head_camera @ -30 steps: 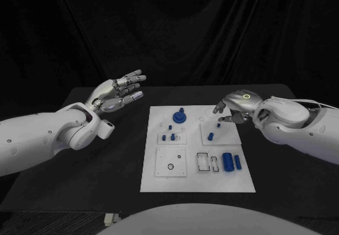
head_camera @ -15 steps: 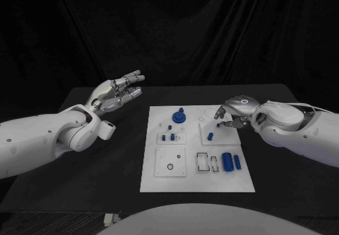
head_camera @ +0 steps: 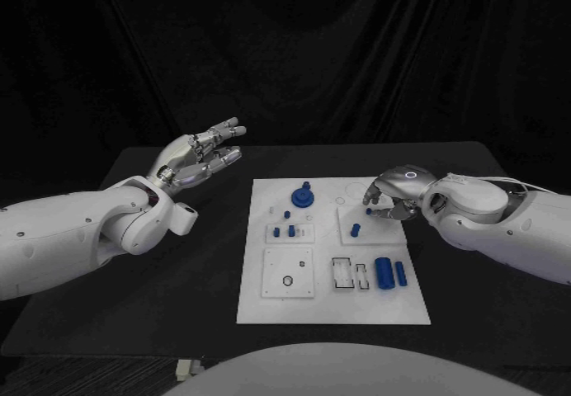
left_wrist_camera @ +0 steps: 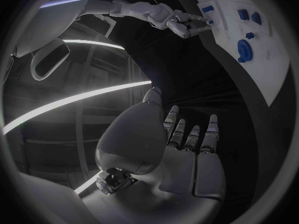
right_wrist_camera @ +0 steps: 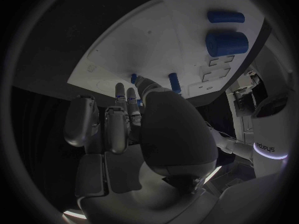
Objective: Assemble the parts on the task board
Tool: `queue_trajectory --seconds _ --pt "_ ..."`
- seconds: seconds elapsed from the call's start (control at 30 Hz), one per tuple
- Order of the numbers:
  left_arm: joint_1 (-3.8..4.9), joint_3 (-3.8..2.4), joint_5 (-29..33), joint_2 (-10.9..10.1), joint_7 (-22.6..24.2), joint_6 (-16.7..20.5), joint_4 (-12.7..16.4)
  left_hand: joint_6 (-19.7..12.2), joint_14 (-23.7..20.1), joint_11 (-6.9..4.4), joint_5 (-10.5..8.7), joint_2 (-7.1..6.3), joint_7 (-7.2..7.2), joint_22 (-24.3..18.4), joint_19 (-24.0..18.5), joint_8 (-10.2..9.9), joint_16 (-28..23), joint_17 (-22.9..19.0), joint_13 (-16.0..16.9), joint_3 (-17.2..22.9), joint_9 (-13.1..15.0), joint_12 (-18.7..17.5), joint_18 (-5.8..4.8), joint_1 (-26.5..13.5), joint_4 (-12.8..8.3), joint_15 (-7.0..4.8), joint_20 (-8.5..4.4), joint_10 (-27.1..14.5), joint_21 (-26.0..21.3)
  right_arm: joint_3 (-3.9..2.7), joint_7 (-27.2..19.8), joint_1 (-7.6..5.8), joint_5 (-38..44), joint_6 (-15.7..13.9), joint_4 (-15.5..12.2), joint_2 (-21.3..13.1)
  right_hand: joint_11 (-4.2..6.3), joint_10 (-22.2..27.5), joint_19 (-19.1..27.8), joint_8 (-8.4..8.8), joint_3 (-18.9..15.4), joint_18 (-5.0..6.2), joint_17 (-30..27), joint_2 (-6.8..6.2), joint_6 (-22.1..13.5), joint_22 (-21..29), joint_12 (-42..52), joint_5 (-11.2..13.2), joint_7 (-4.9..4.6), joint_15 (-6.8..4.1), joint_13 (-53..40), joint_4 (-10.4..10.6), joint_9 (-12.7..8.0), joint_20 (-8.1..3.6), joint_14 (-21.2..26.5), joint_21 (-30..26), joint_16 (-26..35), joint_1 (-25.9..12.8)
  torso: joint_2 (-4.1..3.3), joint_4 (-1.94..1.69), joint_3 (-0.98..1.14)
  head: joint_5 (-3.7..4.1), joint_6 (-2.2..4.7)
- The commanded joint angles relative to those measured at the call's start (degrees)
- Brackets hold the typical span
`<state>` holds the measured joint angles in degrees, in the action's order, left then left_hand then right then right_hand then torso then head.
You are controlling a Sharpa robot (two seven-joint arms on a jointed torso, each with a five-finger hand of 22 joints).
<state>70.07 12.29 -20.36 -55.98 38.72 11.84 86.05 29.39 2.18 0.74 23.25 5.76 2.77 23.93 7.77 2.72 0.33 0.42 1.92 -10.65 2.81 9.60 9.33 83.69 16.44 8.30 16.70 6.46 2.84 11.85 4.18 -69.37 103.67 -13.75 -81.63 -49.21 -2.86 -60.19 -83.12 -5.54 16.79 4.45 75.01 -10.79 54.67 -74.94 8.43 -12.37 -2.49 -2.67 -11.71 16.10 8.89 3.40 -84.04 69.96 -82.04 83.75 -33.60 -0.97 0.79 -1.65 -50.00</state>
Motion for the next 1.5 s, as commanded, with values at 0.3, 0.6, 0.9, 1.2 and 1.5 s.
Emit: queue_trajectory --seconds 0.3,0.6,0.9,1.2,1.5 --pt "-0.44 -0.06 0.9 0.4 2.7 -1.6 -0.5 0.0 0.1 0.8 0.58 0.26 0.58 -0.2 0.1 0.0 0.2 0.1 0.0 -0.5 0.0 0.6 -0.98 1.1 -0.1 0.77 0.19 0.1 -0.2 -0.04 1.0 0.7 -0.4 -0.7 0.9 0.6 0.0 -1.0 0.4 -0.8 1.0 -0.3 6.7 0.27 1.0 -9.6 0.7 1.3 -0.14 -0.11 -0.3 -0.2 0.4 0.08 -3.7 -0.3 0.4 -0.7 0.0 -0.01 -0.01 -0.18 0.0" --pt "-1.0 -0.06 0.9 0.9 2.5 -2.2 -1.1 0.5 1.2 1.45 1.18 0.51 1.06 0.2 0.9 0.1 0.4 0.3 0.1 -0.8 0.1 1.2 -1.59 1.9 -0.1 1.33 0.22 0.6 0.0 -0.04 0.2 0.92 -0.5 -1.4 1.6 1.2 0.13 -1.2 0.6 -1.55 1.9 -0.21 6.1 0.61 2.1 -9.5 1.2 1.0 -0.25 -0.18 -0.4 -0.6 1.1 0.03 -3.6 -0.8 0.8 -0.3 0.02 -0.02 0.0 -0.38 0.0" --pt "-1.4 -0.06 0.9 1.2 2.4 -2.8 -1.4 0.8 2.6 1.82 1.74 0.97 1.37 2.1 2.6 0.1 0.7 0.5 0.1 -1.0 0.1 1.6 -2.18 2.8 -0.2 1.73 0.22 0.8 0.6 -0.04 -0.8 1.31 -1.4 -1.9 2.8 2.1 0.27 -1.4 1.0 -2.74 3.0 -0.07 5.2 0.8 3.7 -9.3 1.7 -0.2 -0.6 -0.29 -0.6 -1.4 2.2 -0.06 -3.2 -1.6 1.6 0.4 0.02 -0.02 -0.01 -0.58 0.0" --pt "-1.51 -0.06 0.9 1.3 2.4 -3.0 -1.6 1.0 4.1 2.02 2.3 1.06 1.53 3.2 4.1 0.1 1.1 0.8 0.1 -1.2 0.1 1.8 -2.72 3.4 -0.3 2.08 0.22 0.9 1.2 -0.04 -1.6 1.47 -1.7 -2.4 3.3 2.5 0.58 -1.7 1.2 -4.41 4.1 0.02 4.8 0.75 5.5 -9.2 2.2 -2.7 -1.31 -0.48 -0.7 -3.0 4.0 -0.21 -3.1 -2.1 1.9 1.1 0.01 -0.03 -0.01 -0.59 0.0" --pt "-1.58 -0.06 0.9 1.6 2.4 -3.1 -1.8 1.2 5.4 2.09 2.6 1.08 1.62 4.0 5.2 0.1 1.5 1.0 0.2 -1.4 0.1 2.0 -3.07 3.9 -0.4 2.35 0.18 1.0 1.6 -0.04 -2.1 1.52 -1.7 -2.6 3.3 2.4 0.92 -2.4 1.2 -5.4 4.5 0.04 4.6 0.75 6.2 -9.1 2.9 -3.1 -1.74 -0.71 -0.9 -4.0 5.4 -0.41 -3.0 -2.3 2.0 1.1 0.0 -0.04 0.0 -0.65 0.0"
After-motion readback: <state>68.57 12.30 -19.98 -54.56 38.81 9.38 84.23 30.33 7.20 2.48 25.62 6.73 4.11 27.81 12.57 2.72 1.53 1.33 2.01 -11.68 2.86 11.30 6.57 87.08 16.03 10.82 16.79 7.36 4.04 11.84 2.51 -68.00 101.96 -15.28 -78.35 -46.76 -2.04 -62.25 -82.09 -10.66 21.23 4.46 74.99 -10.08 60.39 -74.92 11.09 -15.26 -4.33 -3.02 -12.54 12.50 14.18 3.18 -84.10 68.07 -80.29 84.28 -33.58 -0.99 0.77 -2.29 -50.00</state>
